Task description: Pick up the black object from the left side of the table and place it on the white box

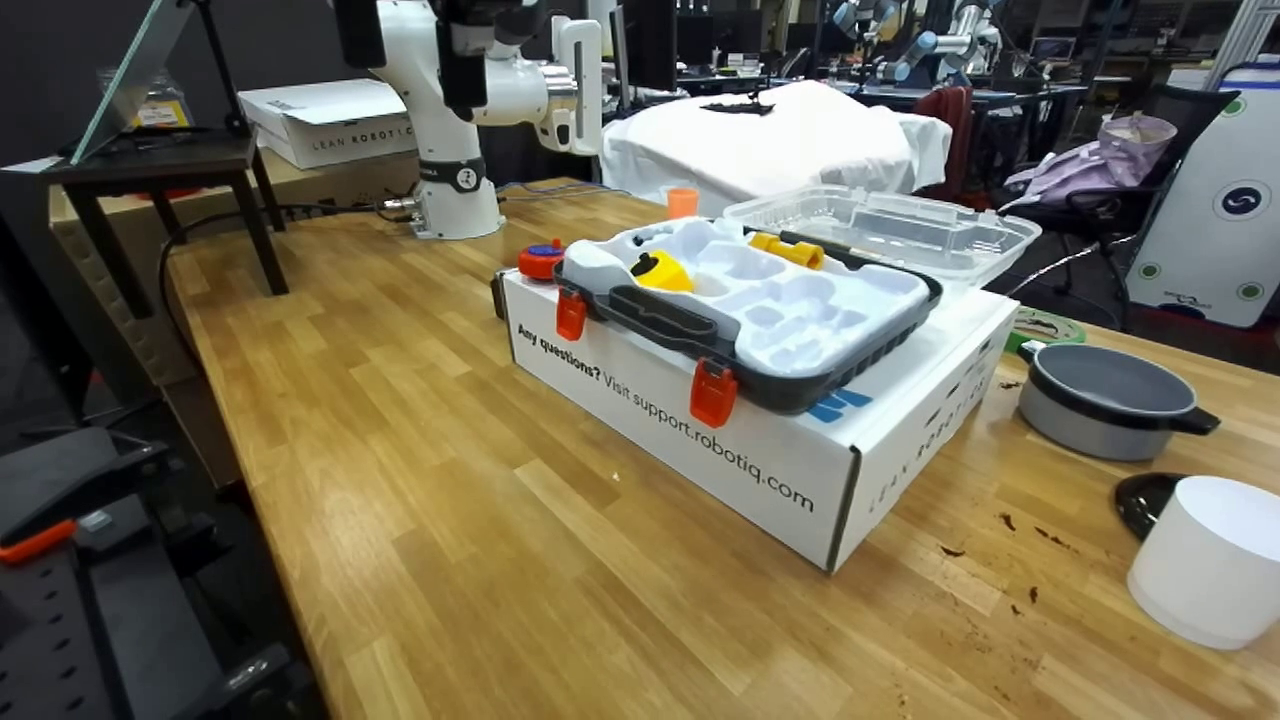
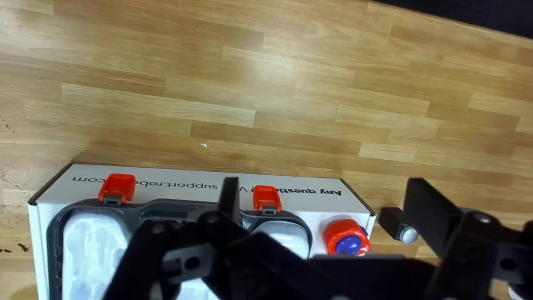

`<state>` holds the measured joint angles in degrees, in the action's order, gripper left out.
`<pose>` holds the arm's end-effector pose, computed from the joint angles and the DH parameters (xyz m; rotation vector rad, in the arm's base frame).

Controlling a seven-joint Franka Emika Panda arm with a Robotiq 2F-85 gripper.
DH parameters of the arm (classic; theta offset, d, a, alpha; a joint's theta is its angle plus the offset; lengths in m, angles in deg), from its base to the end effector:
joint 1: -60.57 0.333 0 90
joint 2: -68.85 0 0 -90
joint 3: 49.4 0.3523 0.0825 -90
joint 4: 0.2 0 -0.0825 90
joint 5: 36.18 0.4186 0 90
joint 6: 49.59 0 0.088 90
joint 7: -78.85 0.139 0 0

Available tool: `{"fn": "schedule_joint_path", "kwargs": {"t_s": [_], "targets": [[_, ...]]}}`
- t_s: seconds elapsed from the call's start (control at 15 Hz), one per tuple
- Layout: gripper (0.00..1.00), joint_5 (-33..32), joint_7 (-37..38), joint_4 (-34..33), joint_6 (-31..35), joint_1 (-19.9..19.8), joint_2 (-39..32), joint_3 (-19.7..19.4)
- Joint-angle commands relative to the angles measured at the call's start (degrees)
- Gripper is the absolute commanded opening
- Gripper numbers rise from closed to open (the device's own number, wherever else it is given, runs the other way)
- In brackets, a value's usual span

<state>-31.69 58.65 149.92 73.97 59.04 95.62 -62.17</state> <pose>0.3890 -0.0891 0.3813 -2.9781 -0.1235 -0.0581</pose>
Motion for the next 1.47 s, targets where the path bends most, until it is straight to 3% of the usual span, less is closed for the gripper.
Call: {"fn": "schedule_joint_path", "kwargs": {"t_s": [0.0,0.33,0.4,1.13,1.4], "targets": [[1.00,-0.2,1.7,-1.4,2.4,1.6,-2.3,4.1],[1.00,-2.2,8.6,-3.9,7.5,6.5,-8.2,13.2],[1.00,-0.5,7.2,-2.1,6.3,6.5,-5.4,11.9],[1.00,-0.5,7.8,-2.3,6.6,6.6,-5.9,11.9],[1.00,-2.6,10.6,-4.0,9.1,6.7,-7.0,14.2]]}}
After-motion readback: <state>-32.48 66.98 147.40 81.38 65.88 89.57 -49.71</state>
